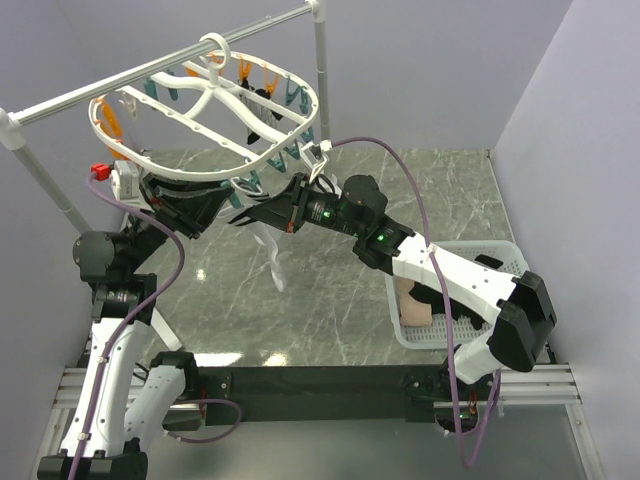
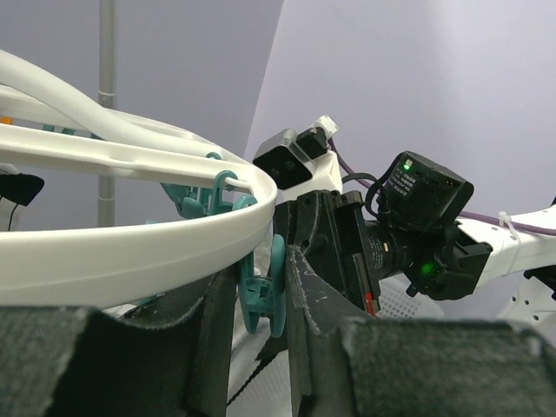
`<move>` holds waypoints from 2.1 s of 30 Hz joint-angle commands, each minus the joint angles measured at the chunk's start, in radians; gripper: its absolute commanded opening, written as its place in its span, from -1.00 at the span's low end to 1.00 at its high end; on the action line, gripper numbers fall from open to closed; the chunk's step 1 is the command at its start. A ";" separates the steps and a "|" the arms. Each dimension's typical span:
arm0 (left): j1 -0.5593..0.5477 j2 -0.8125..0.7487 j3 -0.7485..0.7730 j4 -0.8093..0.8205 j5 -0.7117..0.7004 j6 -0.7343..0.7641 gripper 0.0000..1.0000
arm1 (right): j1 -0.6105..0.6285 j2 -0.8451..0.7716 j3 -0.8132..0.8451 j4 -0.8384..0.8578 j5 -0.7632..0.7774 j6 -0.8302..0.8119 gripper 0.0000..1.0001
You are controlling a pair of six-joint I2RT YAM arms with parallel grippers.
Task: Clip the socks to the hanger
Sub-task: Clamp the sock onto the hanger.
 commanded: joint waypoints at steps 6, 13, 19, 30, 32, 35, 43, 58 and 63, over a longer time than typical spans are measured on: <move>-0.001 -0.011 -0.004 0.065 0.029 0.031 -0.44 | 0.006 -0.020 0.063 0.042 -0.013 0.057 -1.00; -0.001 -0.011 -0.014 0.075 0.038 0.034 -0.44 | 0.006 -0.045 0.047 0.063 -0.018 0.068 -1.00; -0.001 -0.012 -0.020 0.091 0.053 0.031 -0.44 | 0.006 -0.045 0.054 0.074 -0.021 0.075 -1.00; -0.002 -0.008 -0.033 0.114 0.069 0.025 -0.44 | 0.006 -0.056 0.060 0.086 -0.027 0.086 -1.00; -0.002 -0.006 -0.031 0.112 0.070 0.033 -0.44 | 0.006 -0.057 0.061 0.091 -0.032 0.089 -1.00; -0.002 -0.009 -0.036 0.106 0.064 0.044 -0.44 | 0.005 -0.057 0.064 0.094 -0.042 0.095 -1.00; -0.002 -0.011 -0.054 0.146 0.056 0.028 -0.44 | 0.005 -0.045 0.064 0.137 -0.065 0.138 -1.00; -0.004 -0.019 -0.036 0.089 0.039 0.059 -0.32 | 0.006 -0.033 0.061 0.132 -0.052 0.097 -1.00; -0.004 -0.019 -0.020 0.049 0.026 0.073 -0.09 | 0.006 -0.020 0.063 0.129 -0.058 0.094 -1.00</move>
